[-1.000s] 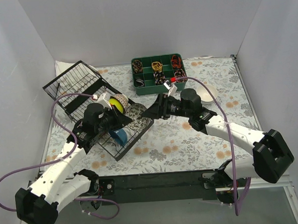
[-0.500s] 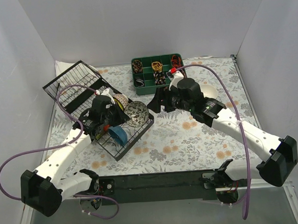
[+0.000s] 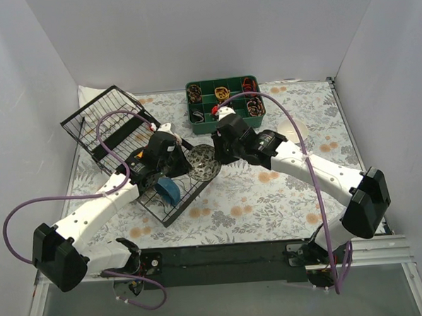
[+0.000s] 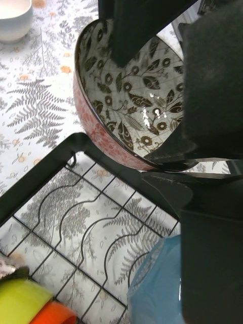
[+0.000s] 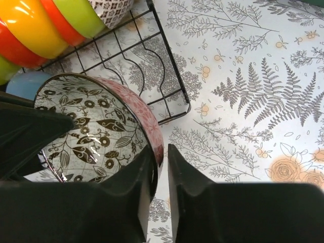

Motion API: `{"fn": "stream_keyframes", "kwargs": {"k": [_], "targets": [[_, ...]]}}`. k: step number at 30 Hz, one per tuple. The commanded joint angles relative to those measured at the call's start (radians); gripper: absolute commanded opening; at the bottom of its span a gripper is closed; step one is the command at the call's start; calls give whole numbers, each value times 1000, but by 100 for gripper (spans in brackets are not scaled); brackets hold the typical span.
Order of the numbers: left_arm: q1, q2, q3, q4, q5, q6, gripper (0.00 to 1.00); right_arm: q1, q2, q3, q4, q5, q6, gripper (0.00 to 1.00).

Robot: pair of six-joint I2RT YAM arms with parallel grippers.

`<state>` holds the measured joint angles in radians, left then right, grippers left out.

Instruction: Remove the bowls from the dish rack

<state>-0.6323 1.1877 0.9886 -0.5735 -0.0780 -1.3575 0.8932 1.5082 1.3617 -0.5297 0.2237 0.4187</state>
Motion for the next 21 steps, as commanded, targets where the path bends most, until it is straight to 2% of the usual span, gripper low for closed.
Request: {"fn": "stream_keyframes", "kwargs": {"k": [1, 2, 4, 5, 6, 7, 9, 11, 13, 15, 21], "targets": [[-10, -19, 54, 15, -42, 0, 0, 7, -3, 27, -44, 71, -14, 14], [-12, -22, 55, 14, -43, 0, 0, 9, -6, 22, -43, 78, -14, 3], [-12, -23, 56, 9, -52, 6, 3, 9, -8, 17, -46, 106, -14, 1], [-12, -30, 55, 9, -55, 8, 11, 6, -8, 14, -50, 111, -15, 1], [-10, -36, 55, 9, -57, 11, 21, 6, -9, 11, -52, 123, -15, 1], [-12, -40, 55, 11, -60, 14, 48, 3, -13, 2, -56, 127, -9, 1], [-12, -54, 56, 9, -71, 17, 72, -11, -17, -12, -62, 138, -5, 1], [-10, -62, 59, 8, -81, 17, 91, -46, -32, -44, -62, 144, 8, 1], [-12, -77, 61, 4, -91, 17, 98, -110, -57, -68, -62, 125, 14, 1], [-12, -89, 53, 1, -98, 17, 98, -170, -81, -117, -58, 91, 20, 1], [-9, -123, 28, -14, -129, 18, 98, -457, -180, -275, -7, 17, 17, 1]]}}
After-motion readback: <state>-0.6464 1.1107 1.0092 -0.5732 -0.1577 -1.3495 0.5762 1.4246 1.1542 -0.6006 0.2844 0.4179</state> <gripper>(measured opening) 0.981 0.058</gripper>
